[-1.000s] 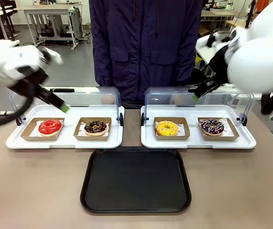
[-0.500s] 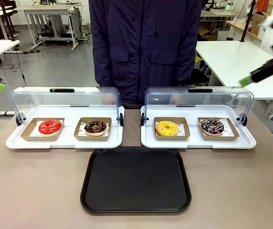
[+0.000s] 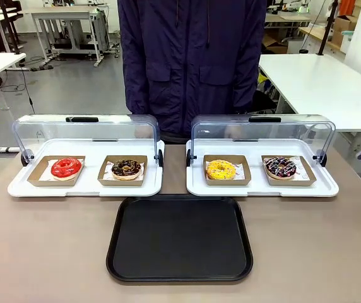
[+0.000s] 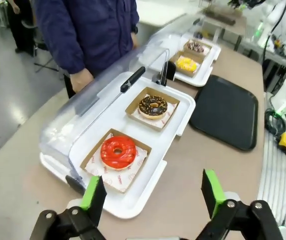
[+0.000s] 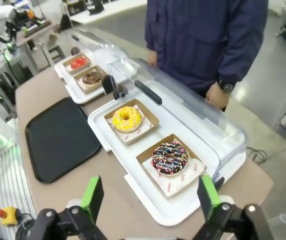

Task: Move the fourth donut from the left to the tray.
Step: Pick up the Paper togo box containing the Donut indicated by the person and place it on the Handle tray.

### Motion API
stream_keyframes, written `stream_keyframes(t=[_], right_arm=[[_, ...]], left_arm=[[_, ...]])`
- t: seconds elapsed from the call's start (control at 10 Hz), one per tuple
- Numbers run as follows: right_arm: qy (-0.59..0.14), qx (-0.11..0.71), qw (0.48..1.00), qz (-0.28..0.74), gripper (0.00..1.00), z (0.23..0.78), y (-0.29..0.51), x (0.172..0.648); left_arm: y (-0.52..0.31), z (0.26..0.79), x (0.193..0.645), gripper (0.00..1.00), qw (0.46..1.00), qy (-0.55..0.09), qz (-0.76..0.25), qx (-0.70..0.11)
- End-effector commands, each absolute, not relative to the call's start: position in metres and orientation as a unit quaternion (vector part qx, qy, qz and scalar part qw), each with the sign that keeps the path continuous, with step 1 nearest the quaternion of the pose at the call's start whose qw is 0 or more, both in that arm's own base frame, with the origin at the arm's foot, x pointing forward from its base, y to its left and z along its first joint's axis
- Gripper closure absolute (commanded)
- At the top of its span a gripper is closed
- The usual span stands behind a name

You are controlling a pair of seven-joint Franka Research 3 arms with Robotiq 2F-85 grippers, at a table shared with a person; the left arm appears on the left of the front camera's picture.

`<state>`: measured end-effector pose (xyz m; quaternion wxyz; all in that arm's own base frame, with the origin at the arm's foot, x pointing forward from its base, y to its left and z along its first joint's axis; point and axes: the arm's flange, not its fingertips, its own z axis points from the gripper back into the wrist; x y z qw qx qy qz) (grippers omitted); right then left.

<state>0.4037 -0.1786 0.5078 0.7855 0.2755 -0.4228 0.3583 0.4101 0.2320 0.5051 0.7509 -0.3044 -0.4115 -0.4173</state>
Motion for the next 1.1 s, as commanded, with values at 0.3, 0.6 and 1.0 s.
stream_keyframes(t=[0.3, 0.6, 1.0], right_arm=[[-0.464, 0.294, 0.744, 0.381, 0.00, 0.497, -0.200, 0.411], [-0.469, 0.295, 0.742, 0.378, 0.00, 0.498, -0.204, 0.408], [-0.456, 0.296, 0.752, 0.372, 0.00, 0.495, -0.203, 0.405]], left_arm=[[0.212, 0.502, 0.389, 0.00, 0.738, -0.434, -0.405, -0.321], [0.200, 0.502, 0.386, 0.00, 0.735, -0.440, -0.404, -0.319], [0.204, 0.504, 0.388, 0.00, 0.736, -0.426, -0.415, -0.324]])
